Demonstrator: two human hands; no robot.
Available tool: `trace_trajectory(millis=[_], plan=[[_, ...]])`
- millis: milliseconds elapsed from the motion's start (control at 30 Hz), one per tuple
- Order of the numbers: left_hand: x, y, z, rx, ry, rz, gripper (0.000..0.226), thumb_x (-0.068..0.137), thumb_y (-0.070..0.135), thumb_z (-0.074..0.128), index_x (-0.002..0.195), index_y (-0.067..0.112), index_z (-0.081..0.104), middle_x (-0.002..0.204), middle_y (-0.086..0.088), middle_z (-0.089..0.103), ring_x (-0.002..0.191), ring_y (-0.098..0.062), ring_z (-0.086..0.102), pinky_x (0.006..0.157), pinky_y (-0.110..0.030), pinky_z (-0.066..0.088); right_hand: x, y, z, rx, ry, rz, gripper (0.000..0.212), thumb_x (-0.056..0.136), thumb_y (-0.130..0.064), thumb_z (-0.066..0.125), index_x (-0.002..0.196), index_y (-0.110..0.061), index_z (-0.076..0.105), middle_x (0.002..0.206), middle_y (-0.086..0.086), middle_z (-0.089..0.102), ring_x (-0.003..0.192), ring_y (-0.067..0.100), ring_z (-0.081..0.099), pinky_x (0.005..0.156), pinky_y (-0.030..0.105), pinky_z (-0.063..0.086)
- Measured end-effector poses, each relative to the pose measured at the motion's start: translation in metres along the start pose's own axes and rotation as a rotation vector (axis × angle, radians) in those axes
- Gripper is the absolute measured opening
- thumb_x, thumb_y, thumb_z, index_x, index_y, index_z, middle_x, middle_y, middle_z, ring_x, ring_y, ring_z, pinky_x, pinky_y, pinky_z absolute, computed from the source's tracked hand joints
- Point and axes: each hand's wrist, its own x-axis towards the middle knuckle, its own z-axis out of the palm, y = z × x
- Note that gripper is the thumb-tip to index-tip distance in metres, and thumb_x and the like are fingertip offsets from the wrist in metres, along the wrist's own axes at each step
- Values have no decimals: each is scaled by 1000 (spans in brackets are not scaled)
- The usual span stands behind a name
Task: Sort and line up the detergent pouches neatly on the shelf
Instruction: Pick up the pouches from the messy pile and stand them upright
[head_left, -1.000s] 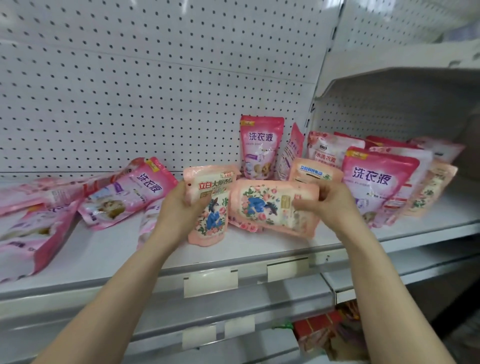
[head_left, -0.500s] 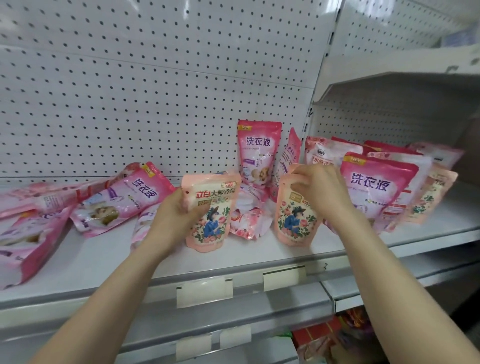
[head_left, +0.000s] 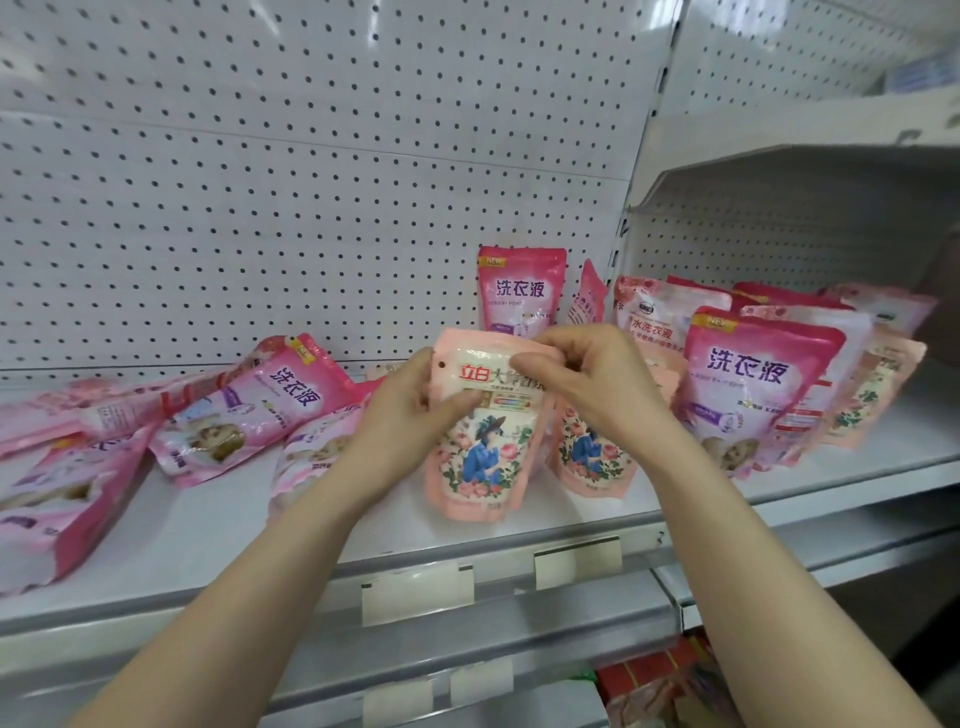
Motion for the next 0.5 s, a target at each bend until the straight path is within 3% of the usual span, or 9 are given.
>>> trace_trajectory(millis=[100,233,333,500], plan=[[4,-16,8,51,33,-38,25,94,26,59,118,20,53,107,1,71,96,-13,69,85,-31,56,-8,13,-17,-53,142,72,16,89,-30,68,83,-16,73,74,0,73,73,19,71,72,44,60],[3,-41,30,563,-155,-11,41,93,34,59,131,19,53,124,3,63,111,-14,61,93,-26,47,-12,25,-40,34,349,122,8,88,-26,69,91,-22,75,80,-4,76,78,17,73,71,47,61],[2,-49,50,804,-219,101,55,87,35,65,138,23,49,138,1,55,123,-19,53,98,-28,41,-10,27,-45,-16,394,111,7,86,-27,69,89,-25,74,78,-8,75,78,13,72,72,47,60],[-8,-44,46,1047,-247,127,62,86,19,57,145,28,39,128,-4,54,116,-28,53,90,-36,44,-16,33,-32,-61,425,107,11,85,-28,66,89,-23,75,76,-10,74,80,15,70,75,47,57]])
